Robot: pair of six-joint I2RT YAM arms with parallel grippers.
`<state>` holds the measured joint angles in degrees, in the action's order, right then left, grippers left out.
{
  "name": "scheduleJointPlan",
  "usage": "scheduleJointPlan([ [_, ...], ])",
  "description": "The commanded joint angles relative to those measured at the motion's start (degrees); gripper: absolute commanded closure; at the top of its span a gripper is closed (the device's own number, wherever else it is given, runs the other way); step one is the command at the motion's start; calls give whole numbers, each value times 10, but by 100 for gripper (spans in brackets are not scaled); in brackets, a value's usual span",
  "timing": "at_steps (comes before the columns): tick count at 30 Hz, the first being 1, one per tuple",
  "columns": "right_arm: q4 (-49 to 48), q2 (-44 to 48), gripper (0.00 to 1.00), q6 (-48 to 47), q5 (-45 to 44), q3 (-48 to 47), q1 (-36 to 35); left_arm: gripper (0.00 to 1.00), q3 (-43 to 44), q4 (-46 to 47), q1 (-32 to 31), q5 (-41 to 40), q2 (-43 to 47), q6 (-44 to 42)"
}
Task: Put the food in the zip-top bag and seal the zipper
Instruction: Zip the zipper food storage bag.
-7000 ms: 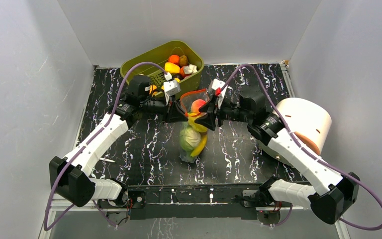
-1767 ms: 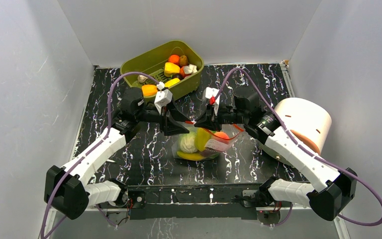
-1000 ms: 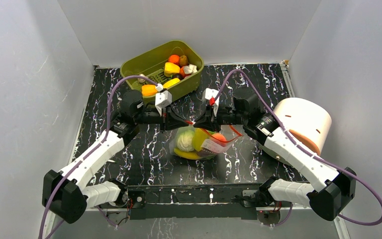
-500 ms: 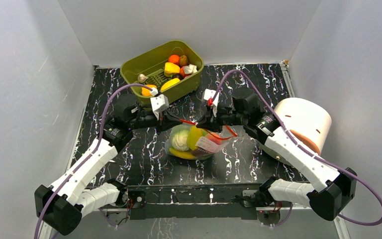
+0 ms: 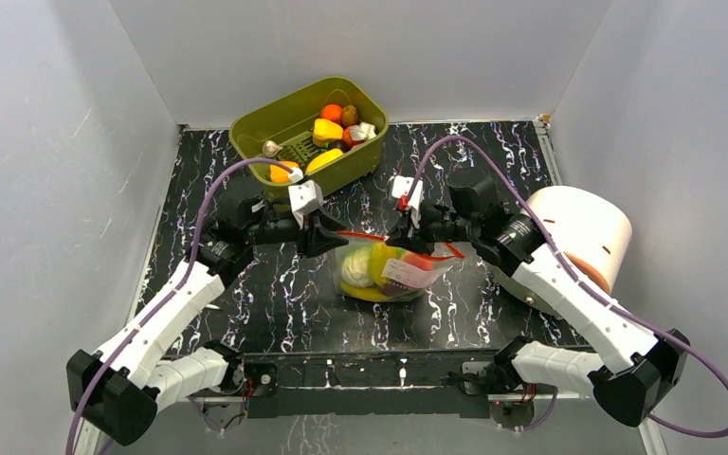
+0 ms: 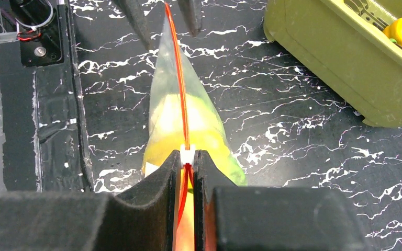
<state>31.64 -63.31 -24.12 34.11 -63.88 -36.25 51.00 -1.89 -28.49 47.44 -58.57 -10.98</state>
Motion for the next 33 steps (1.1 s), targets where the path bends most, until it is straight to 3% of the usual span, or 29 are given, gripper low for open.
scheduleJointPlan([
  [1, -52, 22, 100, -5, 36, -3, 4, 52, 40, 9, 5, 95, -31, 2],
  [3, -66, 22, 100, 2, 50, -5, 3, 40, 58, -1, 5, 134, -55, -7],
  [5, -80, 21, 100, 7, 63, -7, 3, 37, 79, -11, 5, 155, -81, -5],
  [18, -123, -10, 100, 19, 107, -13, 4, 37, 99, 24, 5, 189, -146, 0],
  [22, -140, -20, 100, 22, 111, -15, 3, 52, 107, 8, 5, 200, -157, -8],
  [25, -145, -25, 100, 23, 116, -18, 3, 85, 117, -7, 5, 206, -160, -8],
  [27, -145, -27, 100, 25, 115, -17, 4, 100, 117, -15, 5, 189, -153, -11],
  [33, -154, -20, 100, 47, 93, 9, 4, 100, 83, 2, 5, 90, -97, -9],
])
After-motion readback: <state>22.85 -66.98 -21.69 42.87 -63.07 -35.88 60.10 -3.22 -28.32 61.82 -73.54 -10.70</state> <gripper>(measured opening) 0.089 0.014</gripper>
